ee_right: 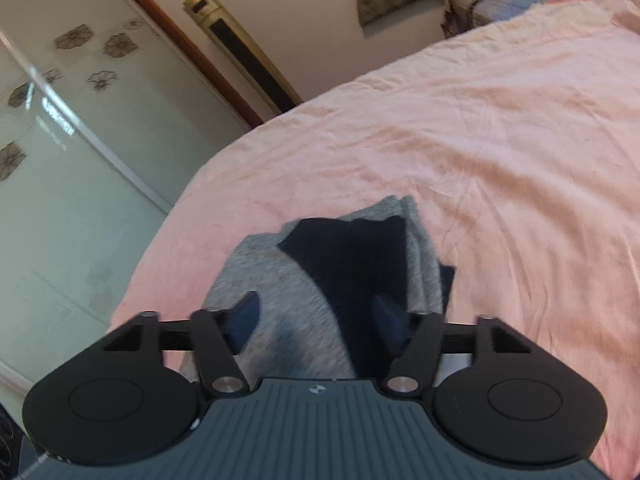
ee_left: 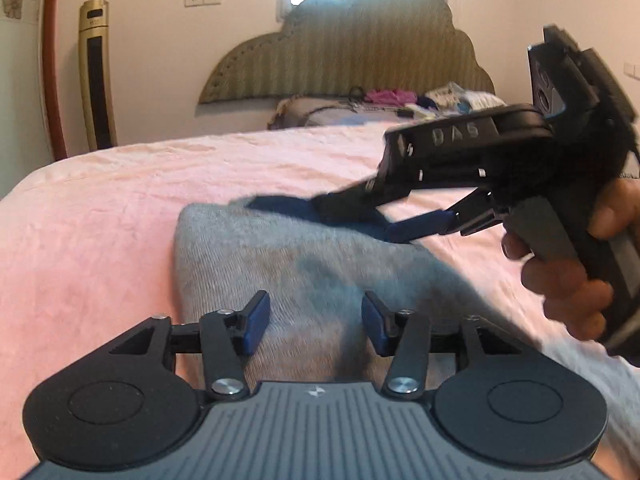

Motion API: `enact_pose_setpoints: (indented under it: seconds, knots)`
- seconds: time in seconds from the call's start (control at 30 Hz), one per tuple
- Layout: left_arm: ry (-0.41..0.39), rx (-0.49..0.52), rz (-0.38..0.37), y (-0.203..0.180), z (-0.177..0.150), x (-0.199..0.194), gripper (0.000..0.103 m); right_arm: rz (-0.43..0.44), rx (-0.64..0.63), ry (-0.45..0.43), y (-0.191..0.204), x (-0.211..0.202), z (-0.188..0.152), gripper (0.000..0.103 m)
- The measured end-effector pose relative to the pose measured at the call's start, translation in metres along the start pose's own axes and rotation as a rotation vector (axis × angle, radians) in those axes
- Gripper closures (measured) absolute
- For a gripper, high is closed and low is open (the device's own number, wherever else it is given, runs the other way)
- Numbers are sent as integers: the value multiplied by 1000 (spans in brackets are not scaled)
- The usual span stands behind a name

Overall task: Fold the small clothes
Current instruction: 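Open both grippers and release the folded sweater onto the bed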

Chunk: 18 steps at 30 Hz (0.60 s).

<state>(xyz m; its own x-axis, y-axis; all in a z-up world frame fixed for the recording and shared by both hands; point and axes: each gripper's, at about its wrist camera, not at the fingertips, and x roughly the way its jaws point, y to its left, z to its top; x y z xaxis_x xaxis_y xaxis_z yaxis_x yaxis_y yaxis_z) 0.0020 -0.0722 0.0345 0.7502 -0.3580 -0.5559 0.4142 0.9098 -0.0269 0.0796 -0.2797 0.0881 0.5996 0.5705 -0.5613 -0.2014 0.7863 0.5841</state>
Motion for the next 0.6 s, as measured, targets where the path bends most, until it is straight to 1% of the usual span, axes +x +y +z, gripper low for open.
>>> enact_pose_setpoints:
  seconds: [0.03, 0.07, 0.1, 0.13, 0.17, 0.2, 0.23, 0.27, 0.3, 0.37, 0.4, 0.47, 0.5, 0.53, 0.57, 0.6]
  knots:
    - [11, -6, 0, 1, -3, 5, 52, -7, -19, 24, 4, 2, -7, 24]
    - [13, -16, -17, 2, -5, 10, 52, -30, -40, 44, 4, 7, -13, 24]
    - [3, -20, -26, 3, -7, 15, 52, -53, -67, 44, 2, 12, -16, 26]
    - [-4, -11, -15, 1, -8, 18, 52, -68, -88, 16, -3, 15, -16, 27]
    - [-3, 0, 2, -3, -6, 18, 52, -79, -73, 11, -7, 16, -12, 30]
    - [2, 9, 21, -7, -3, 15, 52, -91, -46, 17, -10, 15, -7, 37]
    - [-3, 16, 30, -12, -1, 8, 52, -111, -32, 29, -9, 14, -3, 41]
    - [-15, 19, 19, -14, -1, 0, 52, -126, -30, 35, -7, 11, 0, 48]
    - [-28, 21, 0, -15, -3, -10, 52, -131, -31, 27, -2, 1, -3, 49]
    - [-31, 30, -13, -16, -11, -22, 52, -76, -53, -2, 8, -17, -10, 47]
    - [-14, 30, -12, -15, -15, -23, 52, -35, -55, -5, 13, -24, -14, 44]
    - [41, 12, -23, -10, -22, -13, 52, 24, -41, 32, 17, -22, -24, 38]
    - [58, -1, -35, -7, -27, -6, 52, 10, -43, 74, 16, -12, -29, 35]
    - [45, -4, -41, -6, -30, -4, 52, -30, -50, 101, 11, 1, -33, 38]
    - [38, 3, -36, -7, -31, -4, 52, -24, -67, 62, 5, 4, -36, 49]
    - [41, 4, -25, -9, -29, -9, 52, -9, -39, 54, -3, 4, -33, 57]
